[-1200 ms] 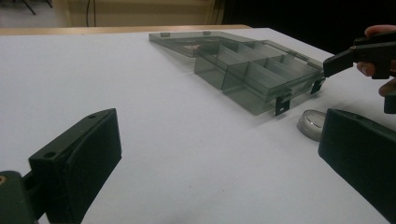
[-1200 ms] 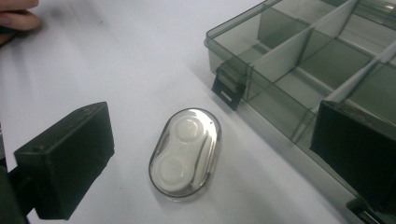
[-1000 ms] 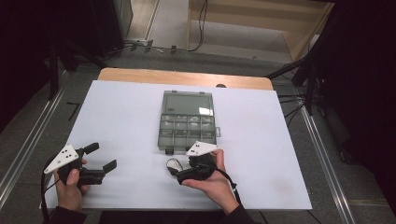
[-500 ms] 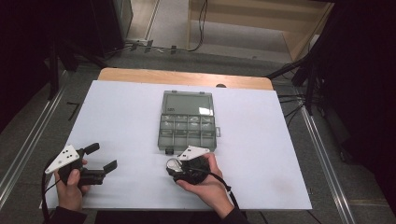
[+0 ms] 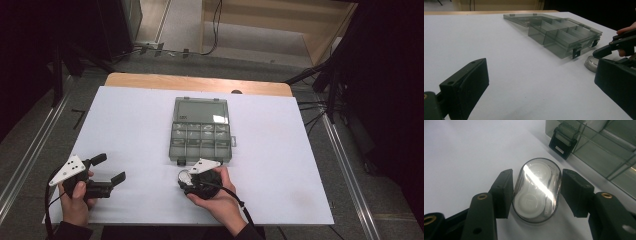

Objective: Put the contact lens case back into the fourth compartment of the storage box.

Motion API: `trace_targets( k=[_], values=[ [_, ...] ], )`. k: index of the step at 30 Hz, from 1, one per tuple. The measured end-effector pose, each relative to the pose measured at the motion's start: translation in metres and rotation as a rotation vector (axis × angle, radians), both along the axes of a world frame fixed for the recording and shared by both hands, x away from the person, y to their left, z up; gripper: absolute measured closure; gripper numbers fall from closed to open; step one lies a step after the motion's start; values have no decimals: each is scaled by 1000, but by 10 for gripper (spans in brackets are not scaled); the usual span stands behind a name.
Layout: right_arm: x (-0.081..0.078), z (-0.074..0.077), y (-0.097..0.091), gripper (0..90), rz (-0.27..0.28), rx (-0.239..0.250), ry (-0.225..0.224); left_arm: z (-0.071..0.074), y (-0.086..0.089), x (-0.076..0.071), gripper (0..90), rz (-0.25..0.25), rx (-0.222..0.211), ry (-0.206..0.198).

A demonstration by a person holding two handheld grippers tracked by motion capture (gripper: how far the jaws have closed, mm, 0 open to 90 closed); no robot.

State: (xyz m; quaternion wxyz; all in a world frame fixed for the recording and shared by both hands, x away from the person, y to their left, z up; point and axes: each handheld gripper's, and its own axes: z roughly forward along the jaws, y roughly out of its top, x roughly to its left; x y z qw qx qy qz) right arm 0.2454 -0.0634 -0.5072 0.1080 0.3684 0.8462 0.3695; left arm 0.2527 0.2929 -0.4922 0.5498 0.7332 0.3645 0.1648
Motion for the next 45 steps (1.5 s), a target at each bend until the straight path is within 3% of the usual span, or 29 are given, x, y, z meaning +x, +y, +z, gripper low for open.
trace_targets(
  k=[7,15,38,45],
  values=[
    [-1,-4,2,430,-10,-4,11,0,-1,0,0,0,-1,1],
    [-5,-7,6,459,-12,-43,-34,-1,-1,0,0,-1,0,1],
    [-3,0,-4,468,36,11,-45,-2,-2,-1,0,-14,-13,-12],
    [-1,8,-9,468,48,26,-44,-2,-7,-3,0,-17,30,-34]
  ],
)
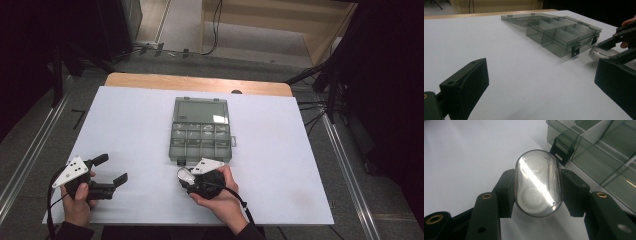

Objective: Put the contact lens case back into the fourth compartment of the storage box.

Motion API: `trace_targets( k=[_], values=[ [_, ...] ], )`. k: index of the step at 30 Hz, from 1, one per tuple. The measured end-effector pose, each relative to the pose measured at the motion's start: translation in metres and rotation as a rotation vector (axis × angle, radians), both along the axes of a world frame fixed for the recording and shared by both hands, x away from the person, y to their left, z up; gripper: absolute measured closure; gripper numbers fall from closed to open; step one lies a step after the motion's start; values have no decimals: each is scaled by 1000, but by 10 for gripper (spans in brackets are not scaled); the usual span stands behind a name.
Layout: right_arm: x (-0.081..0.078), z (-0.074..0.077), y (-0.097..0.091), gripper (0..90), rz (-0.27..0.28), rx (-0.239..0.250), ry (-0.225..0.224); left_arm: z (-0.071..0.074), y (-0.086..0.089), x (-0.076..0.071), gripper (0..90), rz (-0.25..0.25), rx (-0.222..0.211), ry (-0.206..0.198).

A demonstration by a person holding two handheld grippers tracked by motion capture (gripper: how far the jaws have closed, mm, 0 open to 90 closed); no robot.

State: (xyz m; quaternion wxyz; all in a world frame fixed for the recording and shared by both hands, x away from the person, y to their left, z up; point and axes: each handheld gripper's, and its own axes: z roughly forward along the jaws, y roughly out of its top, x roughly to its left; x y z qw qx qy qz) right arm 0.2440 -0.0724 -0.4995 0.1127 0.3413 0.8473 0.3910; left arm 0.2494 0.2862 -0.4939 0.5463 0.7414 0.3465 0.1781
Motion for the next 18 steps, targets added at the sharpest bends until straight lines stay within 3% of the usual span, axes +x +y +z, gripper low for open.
trace_targets(
  k=[18],
  values=[
    [4,25,-24,468,-23,42,-37,0,-1,-1,0,-2,-4,-7]
  ],
)
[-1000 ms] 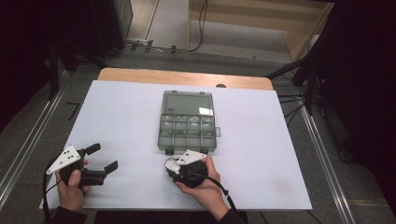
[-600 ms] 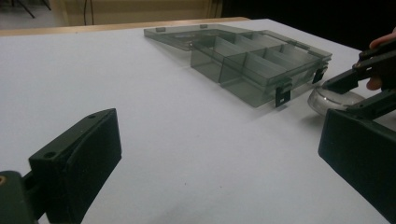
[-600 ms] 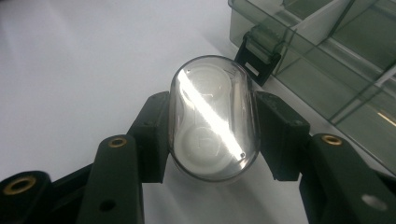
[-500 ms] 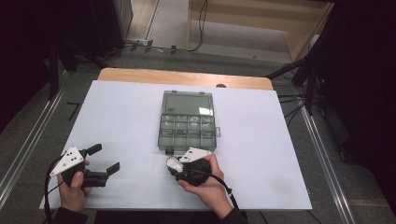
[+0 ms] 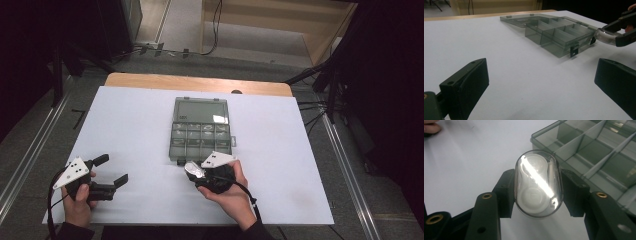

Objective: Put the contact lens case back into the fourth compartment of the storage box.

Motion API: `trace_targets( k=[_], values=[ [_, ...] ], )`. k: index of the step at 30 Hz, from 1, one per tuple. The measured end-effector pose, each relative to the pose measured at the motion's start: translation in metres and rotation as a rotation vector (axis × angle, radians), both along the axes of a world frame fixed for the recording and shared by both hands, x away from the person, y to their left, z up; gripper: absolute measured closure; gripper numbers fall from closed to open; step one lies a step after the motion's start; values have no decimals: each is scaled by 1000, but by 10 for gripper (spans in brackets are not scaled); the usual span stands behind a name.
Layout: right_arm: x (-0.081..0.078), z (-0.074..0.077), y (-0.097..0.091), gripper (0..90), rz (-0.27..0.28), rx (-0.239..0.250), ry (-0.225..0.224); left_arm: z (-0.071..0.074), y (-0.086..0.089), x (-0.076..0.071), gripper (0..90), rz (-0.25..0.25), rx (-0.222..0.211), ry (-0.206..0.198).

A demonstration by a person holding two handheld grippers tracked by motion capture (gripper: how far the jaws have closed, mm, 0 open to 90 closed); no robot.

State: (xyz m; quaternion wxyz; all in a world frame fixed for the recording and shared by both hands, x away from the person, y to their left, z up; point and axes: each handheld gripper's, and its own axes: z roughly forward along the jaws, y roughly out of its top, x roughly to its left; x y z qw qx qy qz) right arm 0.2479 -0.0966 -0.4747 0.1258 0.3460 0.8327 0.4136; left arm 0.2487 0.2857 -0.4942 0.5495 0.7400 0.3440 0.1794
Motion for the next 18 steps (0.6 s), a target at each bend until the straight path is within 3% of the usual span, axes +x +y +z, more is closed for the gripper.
trace_targets(
  k=[18],
  values=[
    [12,20,-21,468,-45,-3,-42,-1,0,1,0,-7,-2,4]
  ],
)
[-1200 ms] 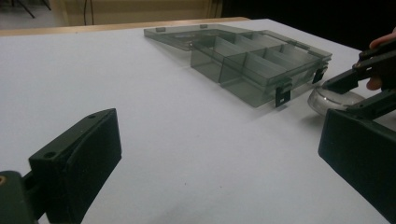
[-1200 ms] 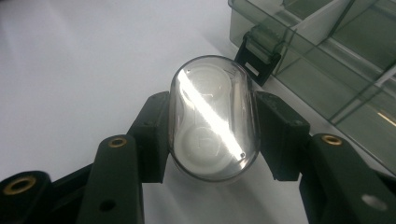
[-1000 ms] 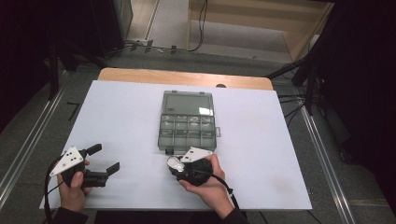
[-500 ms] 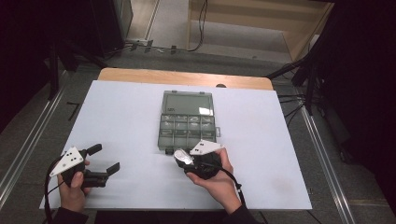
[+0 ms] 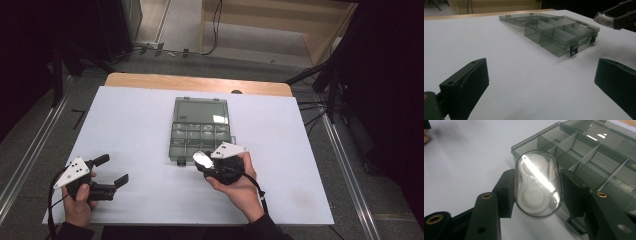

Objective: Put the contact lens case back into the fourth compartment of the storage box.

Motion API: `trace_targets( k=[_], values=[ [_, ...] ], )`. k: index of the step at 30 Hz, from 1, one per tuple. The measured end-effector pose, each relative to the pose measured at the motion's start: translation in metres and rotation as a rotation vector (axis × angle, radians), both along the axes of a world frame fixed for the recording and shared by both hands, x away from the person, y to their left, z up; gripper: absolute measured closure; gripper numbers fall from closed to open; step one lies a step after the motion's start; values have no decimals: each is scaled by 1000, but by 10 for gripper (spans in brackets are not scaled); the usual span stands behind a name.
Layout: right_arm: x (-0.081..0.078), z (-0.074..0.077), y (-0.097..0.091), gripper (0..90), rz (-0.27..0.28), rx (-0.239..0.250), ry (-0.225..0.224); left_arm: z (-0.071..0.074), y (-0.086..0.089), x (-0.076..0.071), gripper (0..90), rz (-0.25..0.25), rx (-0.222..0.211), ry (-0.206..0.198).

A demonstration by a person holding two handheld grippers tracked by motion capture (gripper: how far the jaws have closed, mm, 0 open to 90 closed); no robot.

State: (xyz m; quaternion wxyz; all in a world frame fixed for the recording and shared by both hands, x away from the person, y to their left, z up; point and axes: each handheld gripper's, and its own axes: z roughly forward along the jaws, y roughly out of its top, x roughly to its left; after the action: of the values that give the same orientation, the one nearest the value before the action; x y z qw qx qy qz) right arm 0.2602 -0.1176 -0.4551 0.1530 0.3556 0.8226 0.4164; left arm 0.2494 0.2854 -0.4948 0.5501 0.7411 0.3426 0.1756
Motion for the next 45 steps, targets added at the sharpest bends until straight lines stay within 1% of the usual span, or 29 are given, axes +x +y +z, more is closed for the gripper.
trace_targets(
  k=[6,18,23,29,35,42,45],
  values=[
    [7,5,-8,467,-25,0,-16,0,0,0,0,1,7,0],
    [23,15,-19,467,-50,1,-23,0,0,0,0,3,3,0],
    [28,15,-24,467,-66,-3,-21,0,0,0,0,2,0,0],
    [35,17,-30,467,-82,16,-8,0,0,0,0,2,0,-1],
    [43,18,-36,467,-96,2,-16,0,0,0,0,2,0,-1],
    [52,20,-46,467,-123,14,-16,0,0,0,0,1,0,-1],
    [55,20,-50,467,-124,22,-19,0,0,0,0,1,0,0]
  ],
)
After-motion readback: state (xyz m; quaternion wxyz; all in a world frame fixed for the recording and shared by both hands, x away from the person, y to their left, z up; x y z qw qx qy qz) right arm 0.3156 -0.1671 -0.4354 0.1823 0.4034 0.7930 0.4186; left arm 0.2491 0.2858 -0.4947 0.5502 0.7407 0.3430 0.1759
